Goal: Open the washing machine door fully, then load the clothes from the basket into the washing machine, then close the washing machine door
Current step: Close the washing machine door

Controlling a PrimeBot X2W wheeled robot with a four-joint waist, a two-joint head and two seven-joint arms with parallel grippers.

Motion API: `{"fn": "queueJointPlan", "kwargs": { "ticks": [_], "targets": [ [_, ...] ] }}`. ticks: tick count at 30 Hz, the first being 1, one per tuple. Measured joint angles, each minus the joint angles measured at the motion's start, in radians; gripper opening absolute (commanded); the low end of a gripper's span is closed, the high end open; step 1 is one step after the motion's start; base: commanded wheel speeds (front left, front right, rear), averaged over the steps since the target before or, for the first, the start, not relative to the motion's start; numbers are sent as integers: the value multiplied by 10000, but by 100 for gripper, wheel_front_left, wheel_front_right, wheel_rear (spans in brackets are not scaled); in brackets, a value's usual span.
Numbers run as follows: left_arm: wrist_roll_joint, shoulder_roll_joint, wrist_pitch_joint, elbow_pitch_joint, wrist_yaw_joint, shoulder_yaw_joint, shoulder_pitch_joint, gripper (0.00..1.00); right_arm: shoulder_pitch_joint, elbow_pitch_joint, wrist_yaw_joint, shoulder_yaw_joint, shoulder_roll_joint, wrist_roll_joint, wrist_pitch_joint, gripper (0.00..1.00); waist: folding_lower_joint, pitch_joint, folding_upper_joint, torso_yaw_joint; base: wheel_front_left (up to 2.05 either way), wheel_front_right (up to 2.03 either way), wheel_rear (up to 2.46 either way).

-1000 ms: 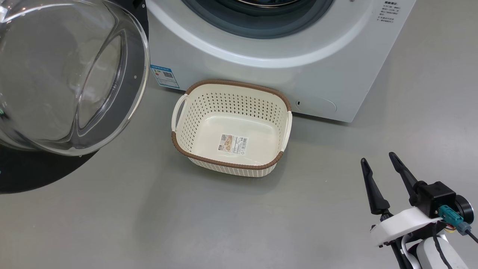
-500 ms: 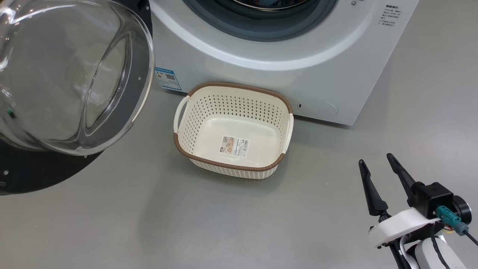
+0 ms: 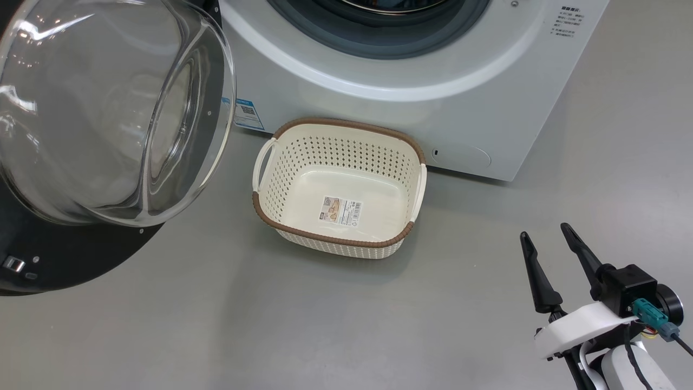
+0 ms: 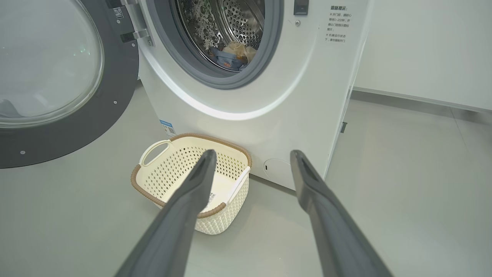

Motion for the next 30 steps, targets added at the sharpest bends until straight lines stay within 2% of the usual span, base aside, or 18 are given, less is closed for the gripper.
{"fn": "queueJointPlan", "kwargs": {
  "ticks": [6, 17, 30],
  "targets": [
    [-533, -75, 903, -280, -75, -176, 9, 0, -2, 13, 0, -19, 17, 33, 0, 100, 0, -1, 0, 7, 0, 0, 0],
    [-1618, -568, 2468, -771, -63, -451, 260, 0, -7, 42, 0, -35, 71, 71, 0, 100, 0, -80, 0, 48, 0, 0, 0],
    [-2374, -1045, 4082, -1753, -59, -1070, 610, 0, -7, 82, 0, -81, 132, 82, 0, 100, 0, -150, 0, 115, 0, 0, 0]
  ]
}}
